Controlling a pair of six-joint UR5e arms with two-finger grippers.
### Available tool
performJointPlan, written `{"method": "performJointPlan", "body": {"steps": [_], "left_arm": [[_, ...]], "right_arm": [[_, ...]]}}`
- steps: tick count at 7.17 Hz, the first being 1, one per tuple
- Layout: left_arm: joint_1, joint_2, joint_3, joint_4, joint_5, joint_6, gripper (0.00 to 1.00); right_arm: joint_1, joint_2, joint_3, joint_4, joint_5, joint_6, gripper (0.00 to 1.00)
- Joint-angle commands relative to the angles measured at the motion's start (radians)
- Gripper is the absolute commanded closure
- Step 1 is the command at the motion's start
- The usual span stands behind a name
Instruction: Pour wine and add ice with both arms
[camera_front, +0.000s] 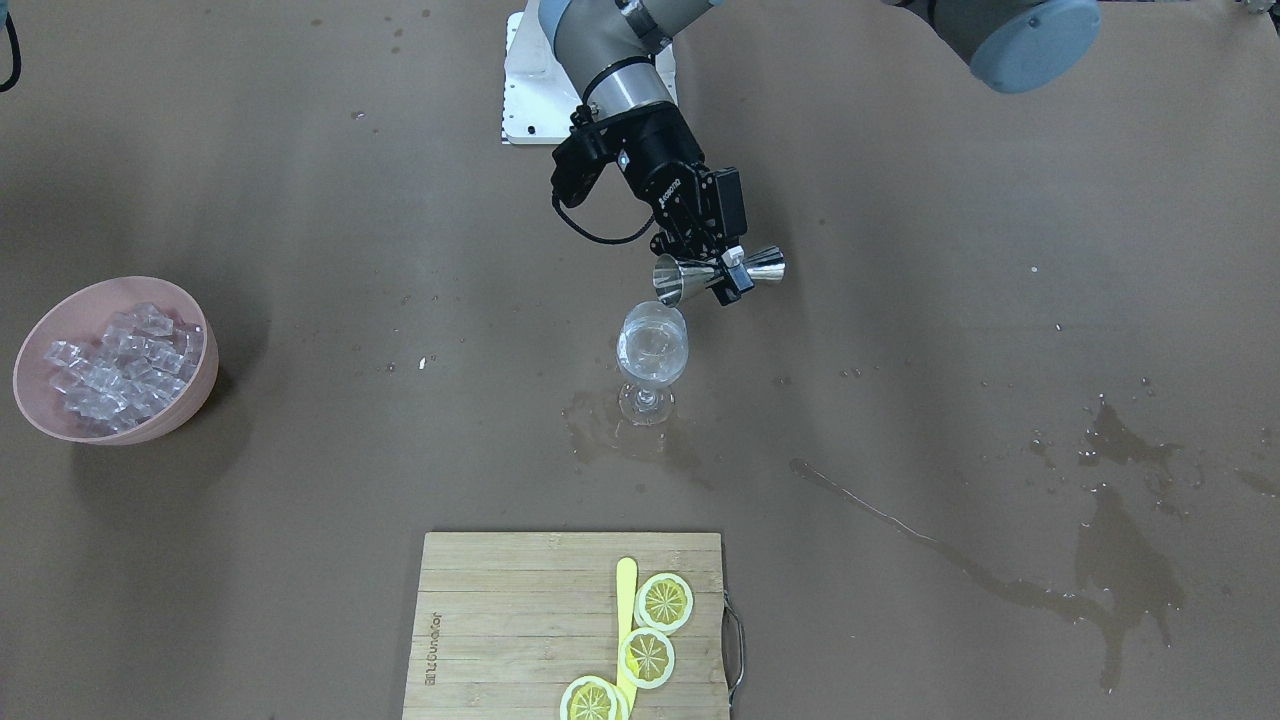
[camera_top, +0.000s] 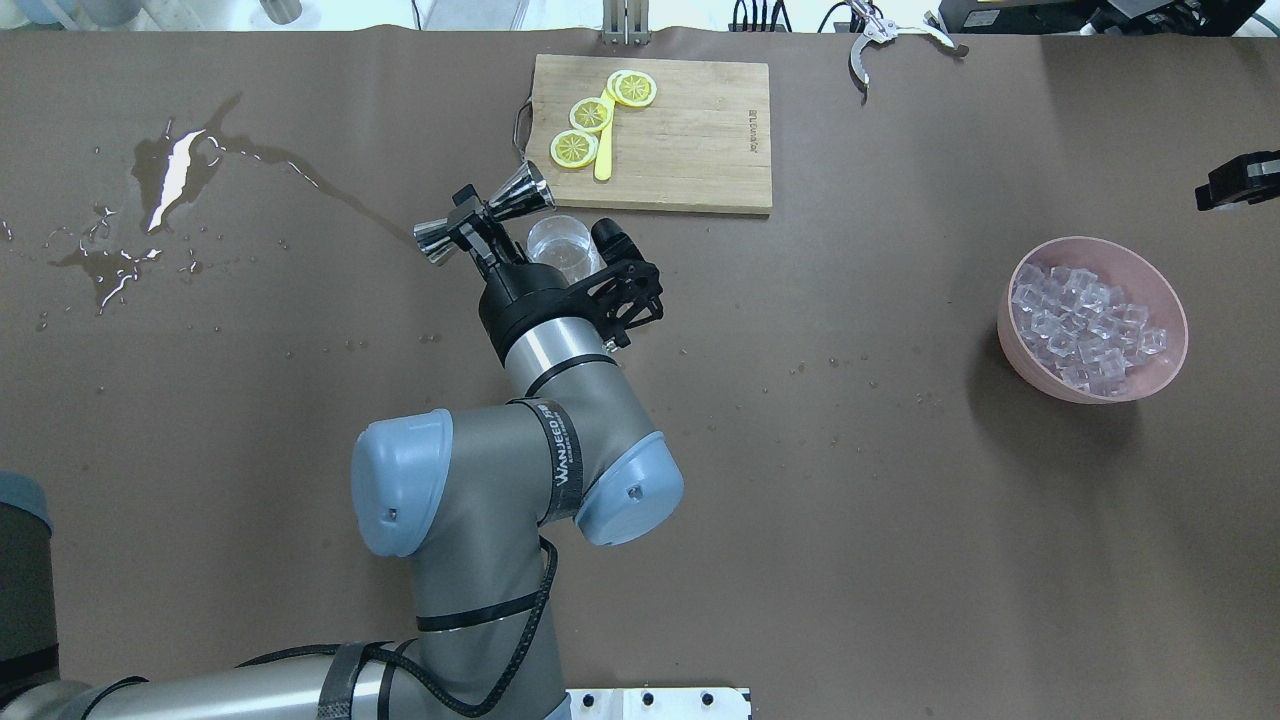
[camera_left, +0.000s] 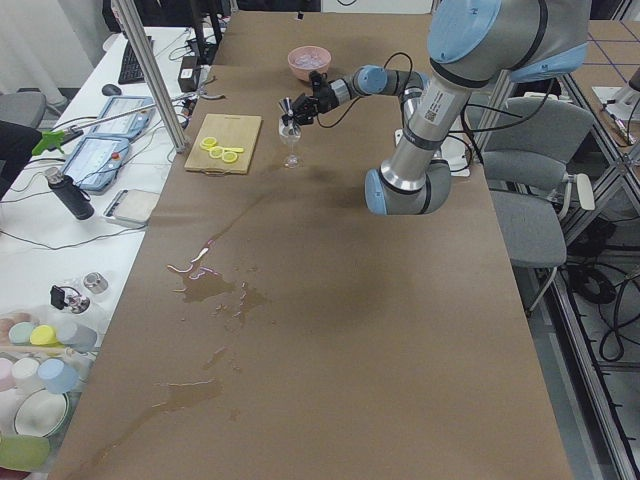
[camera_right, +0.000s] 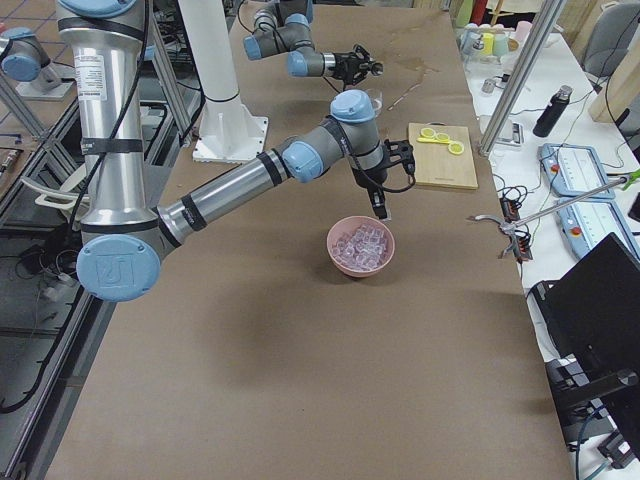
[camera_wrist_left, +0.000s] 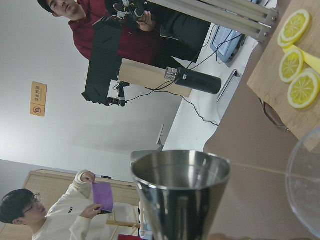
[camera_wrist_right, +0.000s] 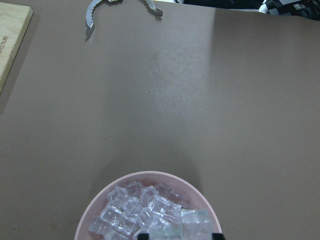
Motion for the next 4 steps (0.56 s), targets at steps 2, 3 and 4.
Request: {"method": "performJointPlan", "body": {"steps": [2,3,4], "left_arm": [[-0.037,0.058,-0.2,-0.153,-0.138,0.001,1.0],[-0.09,0.096,-0.222,-0.242,-0.243,0.001,1.0],[-0.161,0.154,-0.225,-0.344,-0.337,0.012,1.0]], "right_arm": [[0.001,0.0,0.002,0.0,0.0,0.0,1.0],[-0.006,0.011,0.005,-0.002,0.0,0.004,1.0],[-0.012,0.019,0.025,-0.018,0.003,0.018,1.0]]}}
